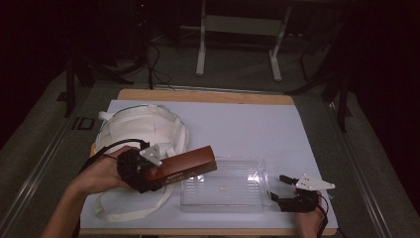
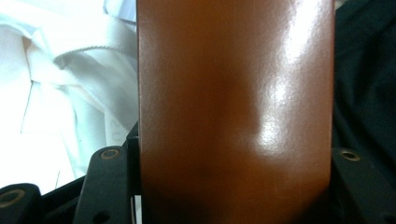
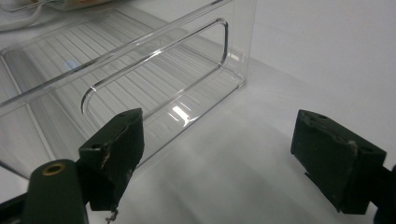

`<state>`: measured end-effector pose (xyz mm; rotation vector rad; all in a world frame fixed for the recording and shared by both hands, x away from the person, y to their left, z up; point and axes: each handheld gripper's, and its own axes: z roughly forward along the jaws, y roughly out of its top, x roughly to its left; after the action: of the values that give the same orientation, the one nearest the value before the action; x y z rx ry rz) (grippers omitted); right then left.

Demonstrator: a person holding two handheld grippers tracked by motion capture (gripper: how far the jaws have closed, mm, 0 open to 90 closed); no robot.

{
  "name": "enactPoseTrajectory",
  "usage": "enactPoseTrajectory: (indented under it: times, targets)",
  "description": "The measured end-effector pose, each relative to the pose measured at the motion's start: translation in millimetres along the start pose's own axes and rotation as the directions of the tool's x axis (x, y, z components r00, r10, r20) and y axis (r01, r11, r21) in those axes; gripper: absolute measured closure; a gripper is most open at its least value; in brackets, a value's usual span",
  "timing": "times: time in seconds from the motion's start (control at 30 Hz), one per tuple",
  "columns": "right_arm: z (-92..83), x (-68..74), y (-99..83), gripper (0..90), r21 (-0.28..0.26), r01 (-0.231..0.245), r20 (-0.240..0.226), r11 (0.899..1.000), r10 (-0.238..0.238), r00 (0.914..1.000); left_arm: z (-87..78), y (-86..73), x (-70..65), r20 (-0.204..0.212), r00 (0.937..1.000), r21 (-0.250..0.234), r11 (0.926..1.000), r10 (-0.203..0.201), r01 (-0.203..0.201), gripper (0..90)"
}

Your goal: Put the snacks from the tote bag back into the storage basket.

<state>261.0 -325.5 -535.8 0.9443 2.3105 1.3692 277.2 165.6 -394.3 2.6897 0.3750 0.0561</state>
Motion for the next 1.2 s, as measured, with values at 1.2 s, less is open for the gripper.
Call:
enactPoseTrajectory:
  times: [1.2]
  targets:
    - [-0.2,-0.5,-0.1,17.2,0.0,-0.002,-0.003,1.0,0.002,1.0,28.3,31.0,-14.0,0.032,0.9885,0.104,0.9831,0.148,-0.15,43.4]
